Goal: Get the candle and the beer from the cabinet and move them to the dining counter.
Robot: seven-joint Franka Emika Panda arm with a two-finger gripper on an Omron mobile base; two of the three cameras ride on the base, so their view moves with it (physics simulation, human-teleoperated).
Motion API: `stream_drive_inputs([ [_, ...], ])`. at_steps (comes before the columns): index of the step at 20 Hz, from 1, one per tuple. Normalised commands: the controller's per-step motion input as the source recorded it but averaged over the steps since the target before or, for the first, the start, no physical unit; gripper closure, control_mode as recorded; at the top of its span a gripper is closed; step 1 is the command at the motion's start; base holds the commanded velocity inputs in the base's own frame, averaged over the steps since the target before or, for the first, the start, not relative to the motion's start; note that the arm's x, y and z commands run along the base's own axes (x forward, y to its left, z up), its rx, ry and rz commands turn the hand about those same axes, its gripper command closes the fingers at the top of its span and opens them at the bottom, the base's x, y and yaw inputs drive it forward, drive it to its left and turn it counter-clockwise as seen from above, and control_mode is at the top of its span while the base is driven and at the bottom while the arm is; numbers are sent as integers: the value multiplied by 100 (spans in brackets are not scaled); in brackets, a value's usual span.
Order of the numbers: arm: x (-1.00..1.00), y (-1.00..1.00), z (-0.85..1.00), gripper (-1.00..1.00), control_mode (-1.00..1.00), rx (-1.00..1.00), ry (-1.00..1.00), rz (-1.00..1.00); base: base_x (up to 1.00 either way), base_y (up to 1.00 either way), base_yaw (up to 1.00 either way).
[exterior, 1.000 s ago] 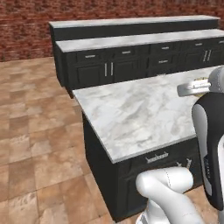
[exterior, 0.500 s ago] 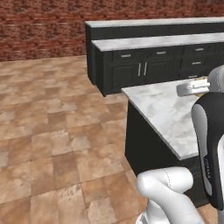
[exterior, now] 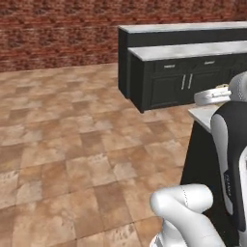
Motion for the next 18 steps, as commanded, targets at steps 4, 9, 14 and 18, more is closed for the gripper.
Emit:
stream_drive_inputs([
  [4, 0, 0, 0, 100, 100, 0, 0, 0, 100, 100, 0],
  [9, 0, 0, 0, 100, 100, 0, 0, 0, 100, 88, -4],
  [14, 0, 0, 0, 100, 100, 0, 0, 0, 100, 54, -10],
  [18, 0, 0, 0, 100, 100, 0, 0, 0, 100, 25, -19],
])
